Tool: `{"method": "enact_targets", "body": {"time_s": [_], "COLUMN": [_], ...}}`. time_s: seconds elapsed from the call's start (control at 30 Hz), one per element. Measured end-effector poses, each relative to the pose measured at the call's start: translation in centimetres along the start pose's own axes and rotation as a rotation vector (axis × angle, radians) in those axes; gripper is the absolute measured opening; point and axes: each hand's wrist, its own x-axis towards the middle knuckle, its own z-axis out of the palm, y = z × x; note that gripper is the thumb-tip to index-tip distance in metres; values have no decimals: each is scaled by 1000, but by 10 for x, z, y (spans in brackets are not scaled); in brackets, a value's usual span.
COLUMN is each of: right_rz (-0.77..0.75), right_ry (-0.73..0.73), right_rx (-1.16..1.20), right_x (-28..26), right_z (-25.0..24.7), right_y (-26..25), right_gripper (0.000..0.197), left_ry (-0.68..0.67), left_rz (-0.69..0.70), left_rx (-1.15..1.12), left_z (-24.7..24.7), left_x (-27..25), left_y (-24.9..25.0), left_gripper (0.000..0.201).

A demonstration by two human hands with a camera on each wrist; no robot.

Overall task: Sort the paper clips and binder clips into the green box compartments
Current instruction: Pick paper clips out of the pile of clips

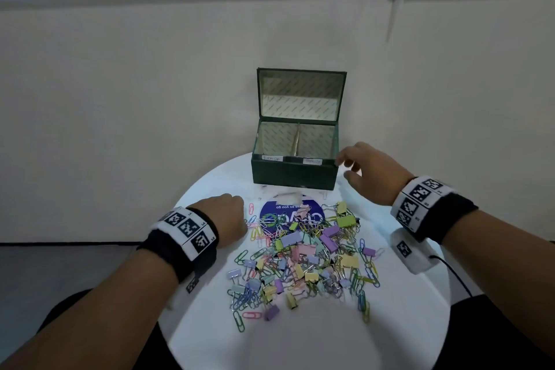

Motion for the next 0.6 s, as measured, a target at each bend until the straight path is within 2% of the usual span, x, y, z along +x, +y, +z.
{"method": "enact_targets", "body": {"time_s": [0.07,0.2,0.27,0.33,0.37,0.5,0.6], "right_rz": [24,62,86,91,94,114,125], "right_ry": [-75,-20,-47,-109,-137,-214,-296], "right_rx": [-34,-62,-93,-142,-160,-181,-174], "right_x": [-6,-8,-9,-11,-13,-15,-18], "right_z": [3,6,10,14,15,17,19], "right_y": [6,15,16,15,15,13,11], "right_gripper": [26,18,15,13,13,13,14], "left_ry": [10,73,59,6,-3,85,62], "left_rz": [10,22,21,33,40,113,157], "left_rx": [-44,-189,-193,-123,-78,209,371], "left_z": [-1,-6,-10,-12,-12,-10,-11], "left_x": [0,-2,-5,-9,-11,-19,-18], "left_y": [-1,-12,-20,-21,-18,1,9], "left_gripper": [16,15,16,36,39,25,22]}}
